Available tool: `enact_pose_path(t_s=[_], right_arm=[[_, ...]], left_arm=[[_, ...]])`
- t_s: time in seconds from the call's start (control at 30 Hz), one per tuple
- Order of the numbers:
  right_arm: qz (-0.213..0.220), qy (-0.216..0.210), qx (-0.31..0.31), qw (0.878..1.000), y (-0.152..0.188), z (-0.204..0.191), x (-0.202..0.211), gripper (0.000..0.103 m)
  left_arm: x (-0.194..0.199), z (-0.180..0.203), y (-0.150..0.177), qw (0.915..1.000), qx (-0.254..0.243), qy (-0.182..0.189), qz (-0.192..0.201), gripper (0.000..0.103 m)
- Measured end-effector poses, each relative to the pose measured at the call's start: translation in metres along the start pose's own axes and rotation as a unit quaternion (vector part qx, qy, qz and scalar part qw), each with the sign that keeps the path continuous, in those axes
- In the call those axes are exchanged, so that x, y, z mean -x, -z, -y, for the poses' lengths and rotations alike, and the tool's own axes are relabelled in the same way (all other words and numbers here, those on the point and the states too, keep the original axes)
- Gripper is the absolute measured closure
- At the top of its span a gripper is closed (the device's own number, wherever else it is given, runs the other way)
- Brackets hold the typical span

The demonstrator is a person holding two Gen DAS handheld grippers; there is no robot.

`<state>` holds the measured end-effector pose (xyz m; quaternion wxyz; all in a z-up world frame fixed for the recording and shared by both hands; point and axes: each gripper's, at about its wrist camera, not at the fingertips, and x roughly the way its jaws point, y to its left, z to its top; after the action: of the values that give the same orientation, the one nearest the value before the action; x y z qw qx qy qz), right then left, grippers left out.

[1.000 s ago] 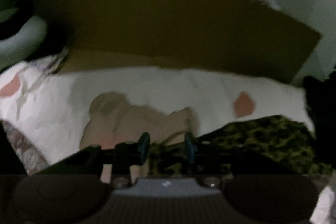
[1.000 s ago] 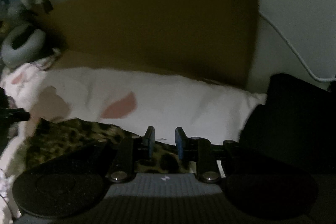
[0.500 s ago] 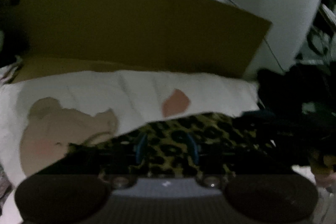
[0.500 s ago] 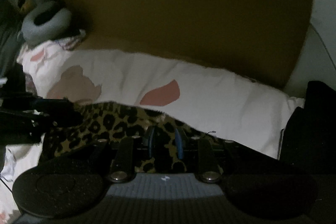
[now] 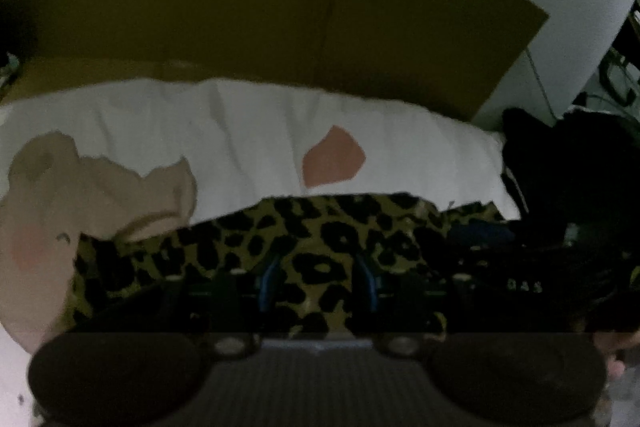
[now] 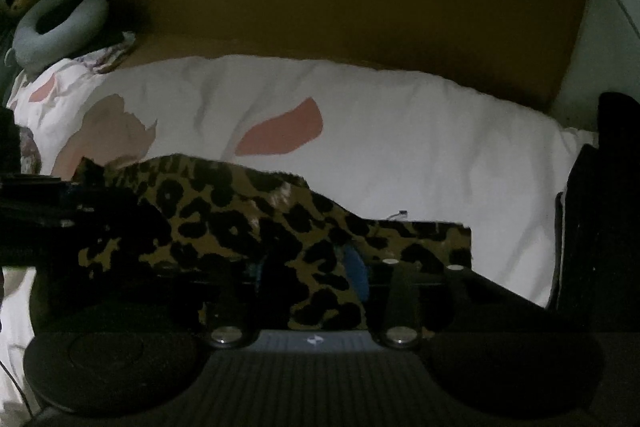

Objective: Fold clothes

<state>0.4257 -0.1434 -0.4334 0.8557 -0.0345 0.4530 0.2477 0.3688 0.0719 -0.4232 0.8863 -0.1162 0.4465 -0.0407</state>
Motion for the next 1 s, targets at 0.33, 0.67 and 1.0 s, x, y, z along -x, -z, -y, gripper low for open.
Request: enact_pose_path(t_s=[0.33, 0.67, 1.0], right_arm=[[0.005, 0.014, 0.002, 1.0, 0.003, -0.006, 0.007, 0.054], [0.05, 0.021, 0.009, 0.999, 0.023, -0.028, 0.046, 0.058], [0.029, 0.041, 0.019, 0.999, 0.038, -0.025, 0.041, 0.058]], left_arm=[[-0.003, 0.006, -0.003, 0.9997, -0.014, -0.022, -0.002, 0.06], [0.045, 0.022, 0.021, 0.9994, 0.003, -0.015, 0.03, 0.068], [0.034, 0.006, 0.036, 0.9983, 0.014, -0.056, 0.01, 0.069]])
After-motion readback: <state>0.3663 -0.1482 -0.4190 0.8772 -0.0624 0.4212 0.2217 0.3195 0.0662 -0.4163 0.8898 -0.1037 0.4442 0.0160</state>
